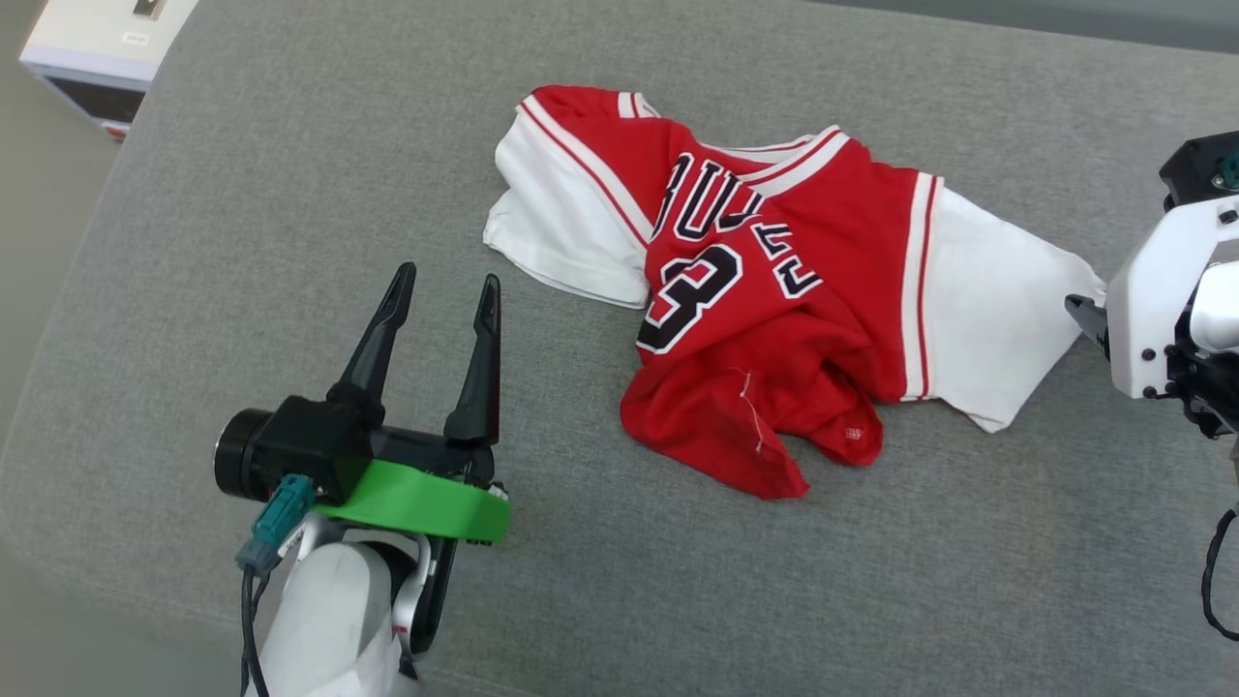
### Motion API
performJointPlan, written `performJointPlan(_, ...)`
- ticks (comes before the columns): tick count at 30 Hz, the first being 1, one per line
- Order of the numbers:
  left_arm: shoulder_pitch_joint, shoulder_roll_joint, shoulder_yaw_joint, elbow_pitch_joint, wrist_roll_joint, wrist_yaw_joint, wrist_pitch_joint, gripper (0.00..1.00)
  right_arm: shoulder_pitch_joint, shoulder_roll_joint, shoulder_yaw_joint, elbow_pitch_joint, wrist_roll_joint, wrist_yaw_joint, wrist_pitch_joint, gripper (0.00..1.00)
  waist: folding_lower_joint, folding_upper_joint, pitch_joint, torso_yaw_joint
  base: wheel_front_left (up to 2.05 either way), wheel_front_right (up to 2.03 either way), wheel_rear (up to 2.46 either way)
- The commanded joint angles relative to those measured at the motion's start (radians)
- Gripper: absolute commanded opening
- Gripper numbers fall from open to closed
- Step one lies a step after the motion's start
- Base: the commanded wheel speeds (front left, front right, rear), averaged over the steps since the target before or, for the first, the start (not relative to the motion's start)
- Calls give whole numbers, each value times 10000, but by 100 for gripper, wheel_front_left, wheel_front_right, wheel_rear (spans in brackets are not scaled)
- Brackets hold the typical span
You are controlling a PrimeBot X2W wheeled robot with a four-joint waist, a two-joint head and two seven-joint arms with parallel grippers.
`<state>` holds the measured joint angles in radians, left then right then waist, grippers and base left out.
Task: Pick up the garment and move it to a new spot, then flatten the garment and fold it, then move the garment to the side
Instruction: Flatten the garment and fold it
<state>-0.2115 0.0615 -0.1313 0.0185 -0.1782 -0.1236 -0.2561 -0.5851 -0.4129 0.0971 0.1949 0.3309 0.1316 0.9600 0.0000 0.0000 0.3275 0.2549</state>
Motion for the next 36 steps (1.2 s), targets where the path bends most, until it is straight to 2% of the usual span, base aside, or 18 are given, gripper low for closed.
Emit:
performJointPlan(1, -190, -64, -44, -39, -52, -68, -57, 100, -158, 40, 30, 203, -94, -9, 14, 100, 0, 0, 431, 468, 0, 0, 0)
performJointPlan(6, -251, -88, -53, -46, -81, -69, -57, 100, -188, 100, 264, 901, -200, -9, -178, 100, 0, 0, 539, 634, 0, 0, 0)
performJointPlan(7, -249, -92, -42, -37, -79, -69, -57, 100, -128, 147, 300, 1069, -146, -9, -233, 85, 0, 0, 538, 648, 0, 0, 0)
performJointPlan(8, -245, -95, -27, -34, -77, -69, -57, 100, -86, 165, 342, 1144, -124, -9, -269, 35, 0, 0, 537, 645, 0, 0, 0)
performJointPlan(9, -236, -97, -4, -28, -75, -70, -57, 100, -39, 172, 392, 1195, -112, -9, -334, 9, 0, 0, 525, 632, 0, 0, 0)
performJointPlan(10, -225, -99, 23, -20, -71, -70, -57, 100, -9, 160, 420, 1225, -94, -9, -406, 0, 0, 0, 506, 611, 0, 0, 0)
performJointPlan(24, -261, -109, 349, 73, -29, -70, -57, 100, 446, -1315, -254, 1419, -108, -9, -1225, 0, 0, 0, 141, -86, 0, 0, 0)
performJointPlan(30, -379, -110, 301, 106, -81, -70, -57, 100, 443, -1621, -452, 1684, -491, -9, -1800, 0, 0, 0, 257, -159, 0, 0, 0)
performJointPlan(36, -403, -111, 338, 212, -44, -70, -57, 100, 354, -1588, -385, 2308, -866, -9, -2633, 0, 0, 0, 134, -255, 0, 0, 0)
